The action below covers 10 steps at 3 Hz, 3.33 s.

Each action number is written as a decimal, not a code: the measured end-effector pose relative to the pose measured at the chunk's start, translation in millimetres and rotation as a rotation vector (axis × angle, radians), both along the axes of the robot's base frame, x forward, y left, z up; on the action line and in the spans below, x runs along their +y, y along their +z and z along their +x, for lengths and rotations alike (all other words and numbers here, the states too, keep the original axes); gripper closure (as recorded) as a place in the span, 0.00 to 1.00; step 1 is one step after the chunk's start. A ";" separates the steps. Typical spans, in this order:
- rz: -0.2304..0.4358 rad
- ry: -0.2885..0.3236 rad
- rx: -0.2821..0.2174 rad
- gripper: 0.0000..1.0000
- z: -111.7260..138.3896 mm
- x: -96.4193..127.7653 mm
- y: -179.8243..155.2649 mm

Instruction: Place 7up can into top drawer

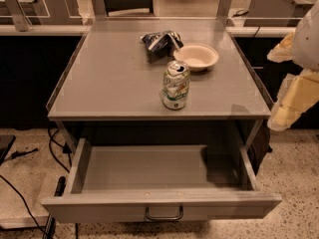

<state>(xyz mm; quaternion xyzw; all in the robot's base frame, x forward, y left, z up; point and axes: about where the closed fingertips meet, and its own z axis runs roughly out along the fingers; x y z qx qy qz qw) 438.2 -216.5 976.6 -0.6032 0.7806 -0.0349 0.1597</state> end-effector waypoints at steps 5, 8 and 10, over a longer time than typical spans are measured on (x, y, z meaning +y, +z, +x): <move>0.439 0.035 -0.051 0.00 79.9 78.3 -50.7; 0.466 0.014 -0.116 0.00 100.0 79.6 -71.0; 0.543 0.048 -0.160 0.00 135.8 99.9 -79.0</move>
Offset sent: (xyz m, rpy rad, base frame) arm 0.0508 0.0229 -0.0216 0.1123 -0.0513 -0.0084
